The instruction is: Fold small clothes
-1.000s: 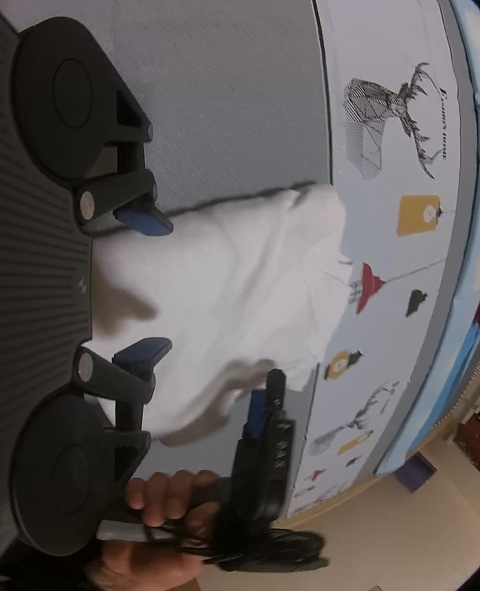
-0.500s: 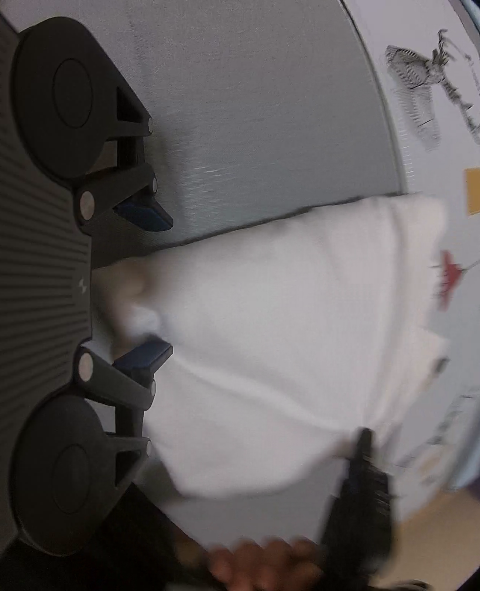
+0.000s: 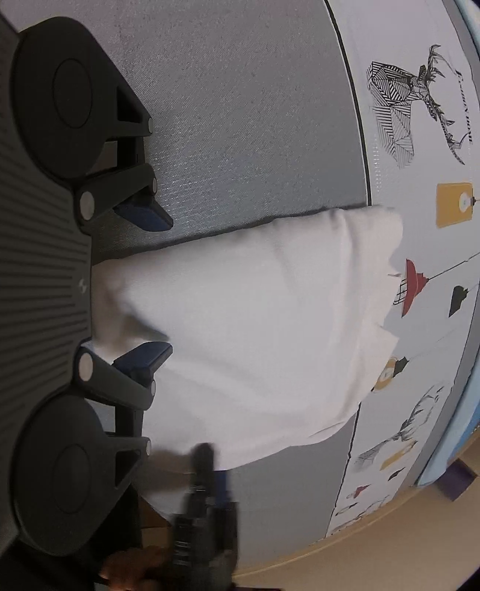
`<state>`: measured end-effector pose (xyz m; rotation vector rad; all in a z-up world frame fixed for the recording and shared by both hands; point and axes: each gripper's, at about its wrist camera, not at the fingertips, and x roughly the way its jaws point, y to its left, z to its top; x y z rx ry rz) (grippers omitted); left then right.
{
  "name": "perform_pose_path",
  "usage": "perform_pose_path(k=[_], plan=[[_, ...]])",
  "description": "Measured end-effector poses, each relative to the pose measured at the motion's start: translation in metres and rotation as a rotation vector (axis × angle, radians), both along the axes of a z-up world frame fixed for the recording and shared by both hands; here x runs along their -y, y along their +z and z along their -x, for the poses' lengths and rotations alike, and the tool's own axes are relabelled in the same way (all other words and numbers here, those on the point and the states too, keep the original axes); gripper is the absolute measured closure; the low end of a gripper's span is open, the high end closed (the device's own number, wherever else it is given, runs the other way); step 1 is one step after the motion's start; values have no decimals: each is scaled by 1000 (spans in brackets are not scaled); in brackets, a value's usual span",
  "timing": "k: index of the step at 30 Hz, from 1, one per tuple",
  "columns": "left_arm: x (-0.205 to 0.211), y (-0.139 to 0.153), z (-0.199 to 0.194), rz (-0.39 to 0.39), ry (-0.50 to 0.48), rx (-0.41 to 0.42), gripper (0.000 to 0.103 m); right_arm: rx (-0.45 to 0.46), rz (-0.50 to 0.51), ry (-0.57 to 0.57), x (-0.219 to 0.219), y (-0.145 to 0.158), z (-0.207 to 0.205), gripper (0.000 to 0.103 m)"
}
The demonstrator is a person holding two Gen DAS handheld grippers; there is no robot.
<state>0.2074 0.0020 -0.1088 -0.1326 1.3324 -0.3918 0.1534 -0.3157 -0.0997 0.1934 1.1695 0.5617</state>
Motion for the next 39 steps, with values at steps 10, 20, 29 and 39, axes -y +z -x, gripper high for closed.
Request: perform_pose_path(k=[10,20,29,39], plan=[[13,-16,16,-52,-127,-26,31,28,-5,-25,29,7,12,99],[10,1,20,13,-152,53,32,3,59,27,10,2,8,94],[-1,-3,-5,101,55,135,31,44,-8,-153,24,11,-10,76],[-1,-32,-42,142,233,30,29,-18,-11,-452,19,-13,-65,66]])
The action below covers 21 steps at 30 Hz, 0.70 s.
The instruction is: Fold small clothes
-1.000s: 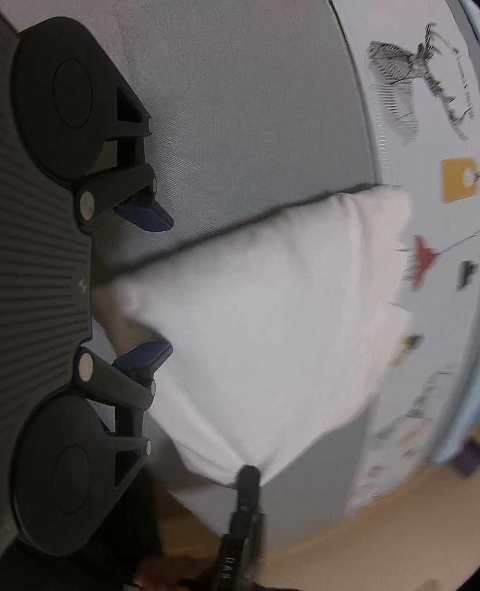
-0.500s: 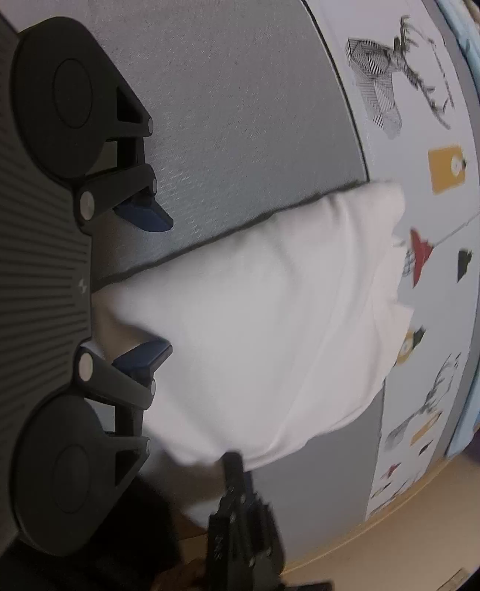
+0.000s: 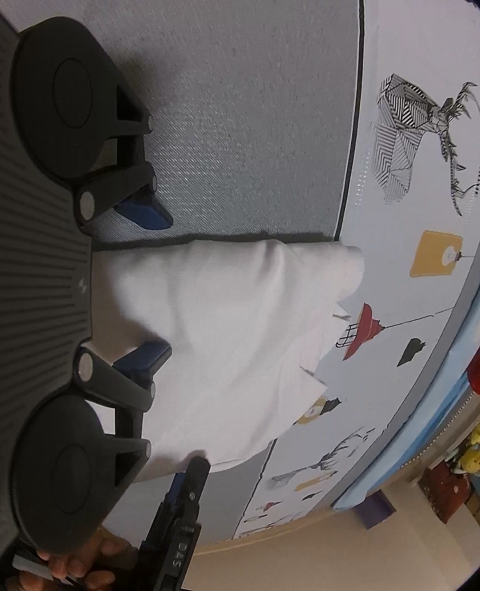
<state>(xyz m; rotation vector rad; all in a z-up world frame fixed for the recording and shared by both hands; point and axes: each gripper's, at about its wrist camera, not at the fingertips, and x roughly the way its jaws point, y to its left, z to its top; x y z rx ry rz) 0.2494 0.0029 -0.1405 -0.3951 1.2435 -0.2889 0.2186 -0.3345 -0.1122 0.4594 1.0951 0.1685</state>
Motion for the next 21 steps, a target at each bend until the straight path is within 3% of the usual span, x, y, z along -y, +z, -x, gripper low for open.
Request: perform_pose_path(k=[5,7,8,11,15,17,19,21], plan=[[2,-8,-10,7,-4,-10,27,-7,47,-58,-3,-8,-14,67],[3,-10,-13,14,-2,-17,27,8,49,-88,1,-8,-17,82],[4,-12,-14,16,-2,-20,27,12,36,-93,2,-9,-19,96],[7,-15,-16,17,-3,-20,25,32,58,-98,0,-9,-20,96],[11,-18,-20,20,3,-6,25,-16,74,-124,1,-17,-21,94],[15,-16,-19,-4,-9,14,39,-20,94,-123,-2,-17,-21,90],[17,-10,-18,-4,-30,40,62,-2,112,-117,-6,-14,-21,84],[16,2,-18,-19,-45,100,67,53,106,-125,-7,-6,-20,84]])
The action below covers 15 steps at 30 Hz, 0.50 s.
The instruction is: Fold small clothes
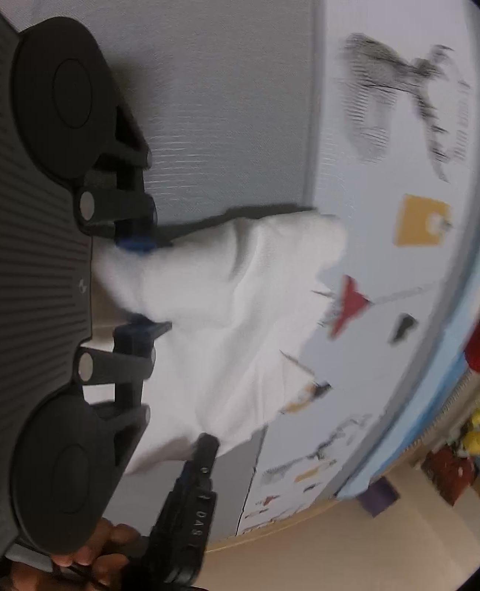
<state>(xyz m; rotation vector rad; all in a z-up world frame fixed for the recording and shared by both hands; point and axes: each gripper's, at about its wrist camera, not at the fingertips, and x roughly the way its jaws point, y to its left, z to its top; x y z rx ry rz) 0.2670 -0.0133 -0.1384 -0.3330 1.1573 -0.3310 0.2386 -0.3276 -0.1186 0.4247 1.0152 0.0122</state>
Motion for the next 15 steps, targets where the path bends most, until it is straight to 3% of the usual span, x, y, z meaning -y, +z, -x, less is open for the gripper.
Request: perform_pose_path(k=[3,5,7,9,12,15], plan=[[-14,23,0,-37,42,116,67,109,-13,-20,0,17,3,81],[-28,34,-1,-74,89,163,59,144,-17,-20,0,23,7,75],[-44,44,1,-122,146,192,32,155,-59,10,-2,26,10,72],[-56,48,4,-104,140,166,26,130,-86,93,-10,26,13,61],[-67,42,12,-89,132,57,26,45,-110,227,-24,19,15,54],[-66,30,21,-65,98,-26,26,-43,-3,325,-41,7,17,54]])
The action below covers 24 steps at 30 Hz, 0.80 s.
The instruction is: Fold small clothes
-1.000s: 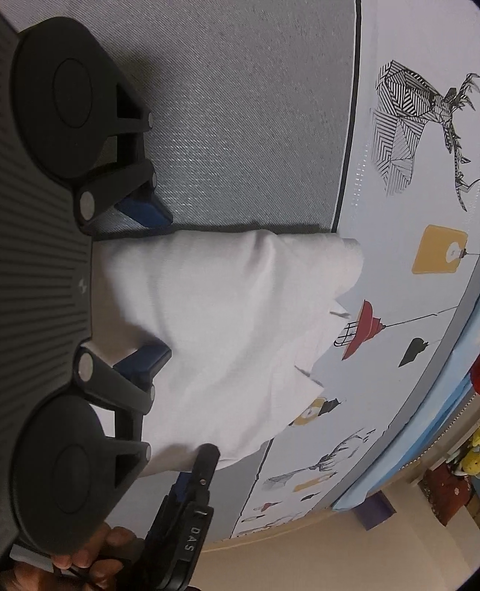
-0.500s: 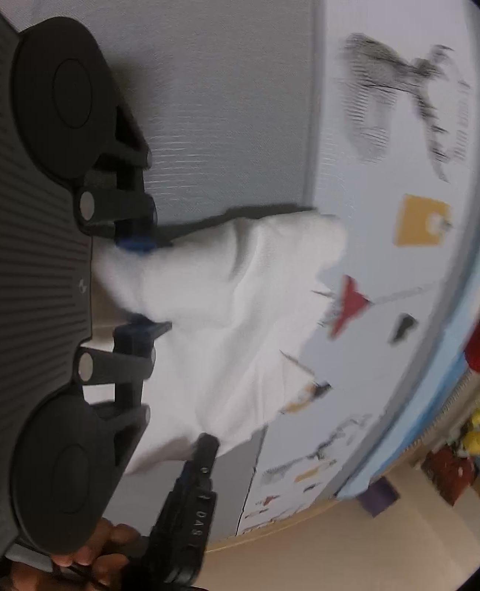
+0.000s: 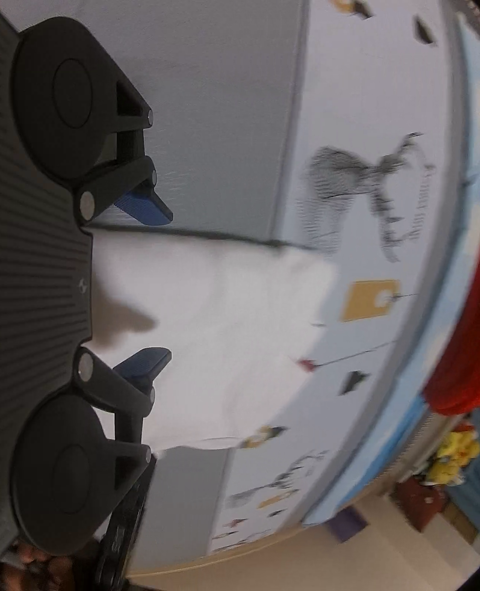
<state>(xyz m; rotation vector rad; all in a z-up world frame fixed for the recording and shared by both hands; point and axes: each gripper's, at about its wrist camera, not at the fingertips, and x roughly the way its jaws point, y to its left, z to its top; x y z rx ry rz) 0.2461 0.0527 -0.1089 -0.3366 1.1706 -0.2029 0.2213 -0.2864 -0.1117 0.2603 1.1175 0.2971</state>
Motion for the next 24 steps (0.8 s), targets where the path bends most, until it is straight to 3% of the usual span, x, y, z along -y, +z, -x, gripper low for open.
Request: perform_pose_path(k=[2,4,7,10,13,17,24], plan=[[7,-10,3,-45,-28,-32,26,-37,99,0,-5,-10,0,54],[12,-18,11,-107,-48,-39,25,-79,130,-48,1,-18,-1,54],[16,0,21,-182,-47,49,25,-43,142,-102,10,-9,4,54],[20,38,45,-308,-37,245,12,133,177,-99,12,23,20,54],[19,68,69,-368,-3,361,1,341,227,-70,8,60,48,54],[21,100,114,-389,75,442,0,460,228,-125,11,95,87,54],[39,134,218,-379,86,516,0,474,225,-175,6,117,164,53]])
